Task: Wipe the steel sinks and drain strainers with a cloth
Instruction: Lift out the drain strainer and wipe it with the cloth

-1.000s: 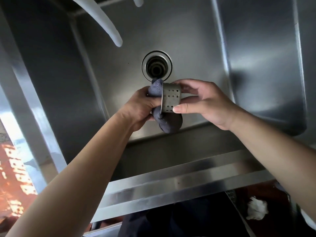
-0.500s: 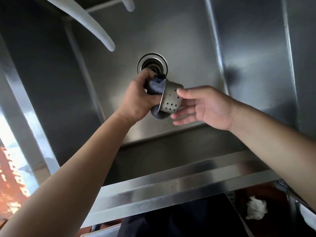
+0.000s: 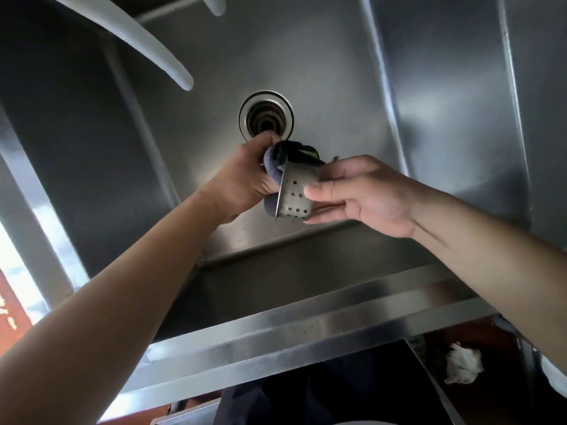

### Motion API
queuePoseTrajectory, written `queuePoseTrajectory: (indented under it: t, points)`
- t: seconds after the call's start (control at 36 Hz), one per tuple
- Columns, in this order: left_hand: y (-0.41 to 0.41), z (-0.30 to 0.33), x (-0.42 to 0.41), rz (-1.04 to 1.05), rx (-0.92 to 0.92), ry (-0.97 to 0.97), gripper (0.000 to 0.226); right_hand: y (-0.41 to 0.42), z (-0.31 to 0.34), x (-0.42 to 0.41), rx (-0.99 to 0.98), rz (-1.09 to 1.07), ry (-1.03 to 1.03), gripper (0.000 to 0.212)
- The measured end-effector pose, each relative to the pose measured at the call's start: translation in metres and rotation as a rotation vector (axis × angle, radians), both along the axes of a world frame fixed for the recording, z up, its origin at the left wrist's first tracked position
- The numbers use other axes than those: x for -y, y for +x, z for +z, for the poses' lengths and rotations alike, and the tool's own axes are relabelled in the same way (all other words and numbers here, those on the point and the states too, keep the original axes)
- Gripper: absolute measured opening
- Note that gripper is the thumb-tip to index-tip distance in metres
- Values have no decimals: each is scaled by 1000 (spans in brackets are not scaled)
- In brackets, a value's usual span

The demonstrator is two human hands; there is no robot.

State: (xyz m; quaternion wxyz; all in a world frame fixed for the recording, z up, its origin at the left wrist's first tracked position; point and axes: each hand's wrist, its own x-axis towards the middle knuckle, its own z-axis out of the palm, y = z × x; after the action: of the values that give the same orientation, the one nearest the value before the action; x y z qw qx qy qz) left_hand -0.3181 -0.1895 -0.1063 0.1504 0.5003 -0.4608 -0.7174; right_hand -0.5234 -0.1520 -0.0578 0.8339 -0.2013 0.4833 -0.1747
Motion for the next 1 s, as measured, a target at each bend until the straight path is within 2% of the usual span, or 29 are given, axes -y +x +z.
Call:
queuePoseTrajectory:
  t: [0.08, 0.14, 0.22, 0.33, 0.42, 0.47, 0.56, 0.61, 0.67, 0.72, 0.78, 0.89, 1.0]
  points:
    - [-4, -2, -10, -23, 27, 184, 55, 3, 0, -4, -142, 33, -267, 43]
    - [-5, -5, -18, -29, 6, 366, 34, 4, -1, -4, -287, 104, -458, 55]
    - [-1, -6, -30, -80, -37, 585, 11, 3, -1, -3, -522, 357, -775, 75]
    - [8, -7, -41, -78, -31, 801, 18, 3, -8, -17, -576, 468, -1055, 76]
    - [10, -7, -42, -57, -15, 839, 26, 3, -16, -26, -575, 453, -1127, 73]
    - [9, -6, -40, -24, 3, 790, 36, 2, -19, -27, -559, 431, -1077, 74]
    - [5, -3, -34, 24, 36, 562, 46, 2, -21, -22, -509, 341, -788, 80]
    - [3, 1, -28, 48, 125, 287, 40, 2, -17, -16, -376, 252, -489, 69]
    - [2, 5, -22, 6, 324, -47, 44, -2, -14, -8, -177, 145, -210, 54]
    - [0, 12, -18, -78, 466, -305, 46, -8, -15, 0, -62, 95, -25, 55]
    - [-2, 19, -17, -135, 484, -480, 47, -12, -17, 7, 36, 28, 146, 51]
    - [-11, 27, -14, -172, 466, -695, 44, -7, -25, 8, 92, 17, 294, 44]
    - [-14, 24, -7, -140, 525, -663, 44, -1, -33, 6, 89, -96, 276, 45]
